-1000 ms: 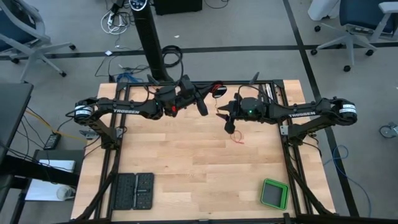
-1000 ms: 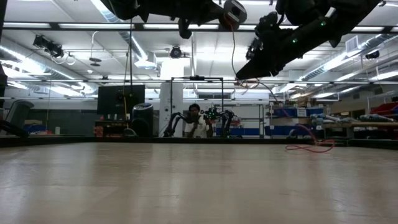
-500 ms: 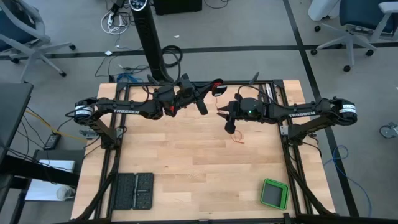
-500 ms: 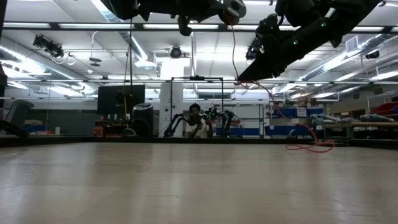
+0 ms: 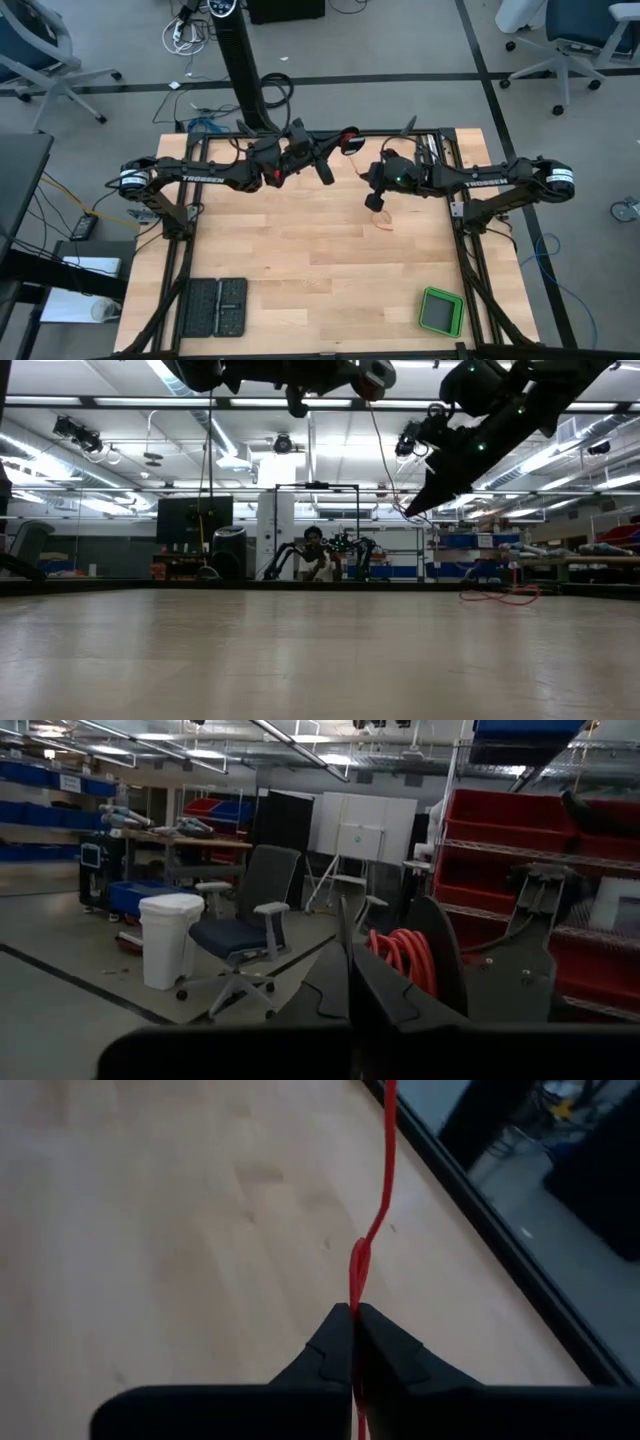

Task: Coil cords
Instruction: Coil the red wire cable onto the black spool

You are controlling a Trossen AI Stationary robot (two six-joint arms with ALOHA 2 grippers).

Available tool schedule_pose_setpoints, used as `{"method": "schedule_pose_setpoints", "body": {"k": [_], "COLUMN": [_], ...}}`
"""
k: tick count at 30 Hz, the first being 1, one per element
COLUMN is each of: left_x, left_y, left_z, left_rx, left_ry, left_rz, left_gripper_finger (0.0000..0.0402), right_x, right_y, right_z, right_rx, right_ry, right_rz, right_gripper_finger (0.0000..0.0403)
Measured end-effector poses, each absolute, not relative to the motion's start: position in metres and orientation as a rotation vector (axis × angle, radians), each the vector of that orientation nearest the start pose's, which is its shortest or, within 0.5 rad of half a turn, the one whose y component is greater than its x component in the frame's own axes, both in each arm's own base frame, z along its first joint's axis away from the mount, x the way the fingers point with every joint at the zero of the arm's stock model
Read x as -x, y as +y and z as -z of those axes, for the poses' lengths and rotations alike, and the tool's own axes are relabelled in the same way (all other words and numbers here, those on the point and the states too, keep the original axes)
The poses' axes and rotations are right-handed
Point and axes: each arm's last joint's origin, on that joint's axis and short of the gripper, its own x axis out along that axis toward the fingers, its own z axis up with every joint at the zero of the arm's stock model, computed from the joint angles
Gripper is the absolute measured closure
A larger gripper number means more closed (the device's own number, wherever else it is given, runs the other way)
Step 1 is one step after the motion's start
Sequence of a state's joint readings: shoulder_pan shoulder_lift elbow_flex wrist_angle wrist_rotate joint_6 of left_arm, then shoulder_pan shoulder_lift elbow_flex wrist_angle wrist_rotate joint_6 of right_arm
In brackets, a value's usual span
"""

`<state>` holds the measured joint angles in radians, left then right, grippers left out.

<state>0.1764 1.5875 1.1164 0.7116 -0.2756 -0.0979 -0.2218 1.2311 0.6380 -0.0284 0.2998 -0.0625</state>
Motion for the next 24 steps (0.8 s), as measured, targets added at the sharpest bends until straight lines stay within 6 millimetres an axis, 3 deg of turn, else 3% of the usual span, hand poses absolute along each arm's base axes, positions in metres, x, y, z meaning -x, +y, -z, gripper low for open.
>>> {"method": "schedule_pose_setpoints", "body": {"k": [7, 13, 17, 21, 24], "left_x": [-0.357, -0.356, -0.356, -0.357, -0.356], "left_y": [0.072, 0.072, 0.07, 0.067, 0.068], "left_z": [-0.316, -0.296, -0.291, -0.291, -0.289], "left_rx": [0.084, 0.072, 0.043, -0.012, -0.023], "left_ry": [-0.075, 0.14, 0.203, 0.211, 0.237], "left_rz": [-0.45, -0.457, -0.415, -0.323, -0.342], "left_gripper_finger": [0.0401, 0.0401, 0.0401, 0.0401, 0.0401], "right_x": [-0.209, -0.173, -0.153, -0.145, -0.147], "right_y": [-0.065, -0.062, -0.062, -0.063, -0.061], "right_z": [-0.233, -0.272, -0.288, -0.294, -0.302], "right_rx": [0.143, 0.167, 0.228, 0.253, 0.185], "right_ry": [0.641, 0.455, 0.393, 0.374, 0.243], "right_rz": [0.71, 0.791, 0.865, 0.893, 0.793], "right_gripper_finger": [0.0401, 0.0402, 0.0402, 0.0402, 0.0403]}}
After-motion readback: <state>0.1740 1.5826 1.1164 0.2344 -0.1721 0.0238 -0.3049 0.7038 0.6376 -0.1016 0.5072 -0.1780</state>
